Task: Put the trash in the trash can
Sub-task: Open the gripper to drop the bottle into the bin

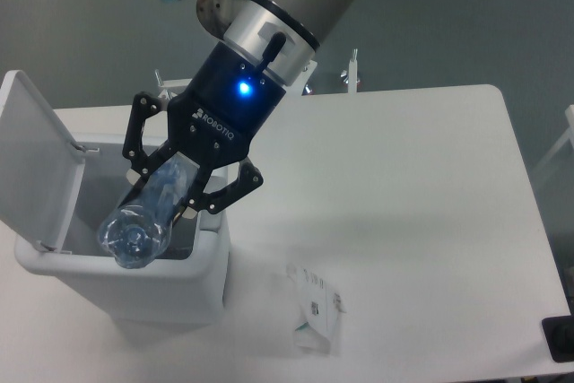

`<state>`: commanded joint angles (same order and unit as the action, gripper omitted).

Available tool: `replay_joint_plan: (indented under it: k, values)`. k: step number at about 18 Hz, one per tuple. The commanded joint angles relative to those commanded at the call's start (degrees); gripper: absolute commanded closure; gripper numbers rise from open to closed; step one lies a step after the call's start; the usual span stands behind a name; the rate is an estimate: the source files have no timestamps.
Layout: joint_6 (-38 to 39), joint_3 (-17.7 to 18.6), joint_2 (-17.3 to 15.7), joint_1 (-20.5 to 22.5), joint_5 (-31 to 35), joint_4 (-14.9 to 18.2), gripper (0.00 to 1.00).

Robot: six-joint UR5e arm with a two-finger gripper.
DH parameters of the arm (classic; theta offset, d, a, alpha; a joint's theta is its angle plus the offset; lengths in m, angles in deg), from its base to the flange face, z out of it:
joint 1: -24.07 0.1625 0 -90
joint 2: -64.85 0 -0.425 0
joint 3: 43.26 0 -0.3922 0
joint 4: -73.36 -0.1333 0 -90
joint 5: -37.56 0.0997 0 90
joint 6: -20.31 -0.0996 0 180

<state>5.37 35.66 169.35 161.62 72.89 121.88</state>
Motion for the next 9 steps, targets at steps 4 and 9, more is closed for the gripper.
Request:
replay_joint_plan:
  k: [4,9]
  values:
    - [-0.96,0.18,0.35,-0.44,0.00,-0.53,0.39]
    - [-2.02,0.88,0.35,-0.35,0.09,-0.80,0.00]
